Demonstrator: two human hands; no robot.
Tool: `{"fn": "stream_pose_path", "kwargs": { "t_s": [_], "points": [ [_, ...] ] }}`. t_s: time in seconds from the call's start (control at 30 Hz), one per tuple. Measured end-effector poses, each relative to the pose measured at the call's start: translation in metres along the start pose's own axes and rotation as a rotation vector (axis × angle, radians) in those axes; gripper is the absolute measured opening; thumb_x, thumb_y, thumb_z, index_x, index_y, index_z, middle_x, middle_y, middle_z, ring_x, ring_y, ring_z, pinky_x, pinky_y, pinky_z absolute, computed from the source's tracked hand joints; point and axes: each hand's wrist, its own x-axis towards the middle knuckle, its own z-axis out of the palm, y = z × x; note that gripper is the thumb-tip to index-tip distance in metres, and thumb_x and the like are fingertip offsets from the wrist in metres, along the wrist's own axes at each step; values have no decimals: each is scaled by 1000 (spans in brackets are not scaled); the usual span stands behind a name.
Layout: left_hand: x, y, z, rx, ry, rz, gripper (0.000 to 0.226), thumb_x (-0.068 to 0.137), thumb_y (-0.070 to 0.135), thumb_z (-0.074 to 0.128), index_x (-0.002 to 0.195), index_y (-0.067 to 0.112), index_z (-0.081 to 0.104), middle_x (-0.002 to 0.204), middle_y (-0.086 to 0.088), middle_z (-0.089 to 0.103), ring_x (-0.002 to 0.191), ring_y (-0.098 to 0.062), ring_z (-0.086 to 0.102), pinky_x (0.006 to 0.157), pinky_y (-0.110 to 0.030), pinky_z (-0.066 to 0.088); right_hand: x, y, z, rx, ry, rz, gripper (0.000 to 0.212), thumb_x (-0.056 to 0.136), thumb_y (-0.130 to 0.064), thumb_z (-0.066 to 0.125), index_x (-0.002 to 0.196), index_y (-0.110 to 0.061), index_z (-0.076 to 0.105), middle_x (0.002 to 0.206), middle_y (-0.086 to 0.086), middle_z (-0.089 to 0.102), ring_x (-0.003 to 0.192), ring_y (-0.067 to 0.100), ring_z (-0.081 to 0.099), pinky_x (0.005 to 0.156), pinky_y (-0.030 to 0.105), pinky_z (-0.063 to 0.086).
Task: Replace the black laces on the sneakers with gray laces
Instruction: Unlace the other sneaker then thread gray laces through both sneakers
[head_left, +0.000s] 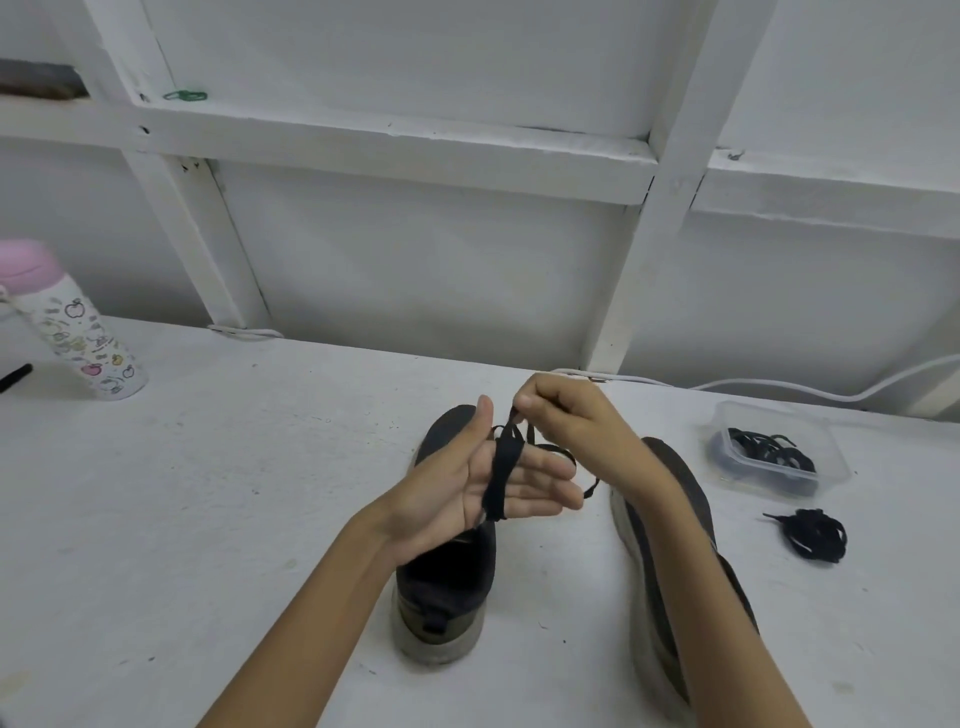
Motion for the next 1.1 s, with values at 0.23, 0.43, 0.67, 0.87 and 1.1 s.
{"fn": "stream_pose_path", "kwargs": {
  "t_s": [0.23,0.43,0.67,0.87,1.1],
  "points": [
    [3,13,-10,-78,66,120,84,96,61,16,122,-6,59,121,-27,63,120,-32,59,103,-34,48,-42,25,53,133,-169,182,25,100,-6,48,80,-10,61,56,-8,44,49,4,39,51,16,32],
    [10,8,-23,93,221,111,77,98,57,15,121,-2,60,117,-18,69,116,-22,63,100,-25,48,-57,5,24,53,-394,121,26,103,-18,46,87,-5,62,65,-1,53,58,19,48,58,22,41],
    [9,-13,-16,119,137,-52,85,93,64,19,120,-4,62,119,-23,66,118,-28,61,106,-36,45,-20,-16,-11,36,-107,25,28,101,-10,49,75,-11,58,61,-10,51,54,8,39,54,19,35],
    [6,-8,-11,8,24,-32,93,91,66,15,119,-11,59,119,-32,62,119,-35,59,105,-36,46,-3,22,14,16,95,99,21,92,-18,60,72,-22,64,60,-16,60,57,0,51,62,23,43],
    [8,6,-18,-110,87,94,87,96,62,14,122,-9,58,123,-29,61,122,-33,58,103,-32,47,-50,42,61,111,-164,224,27,101,-15,50,82,-7,67,58,-3,52,49,8,43,53,16,35]
  ]
}}
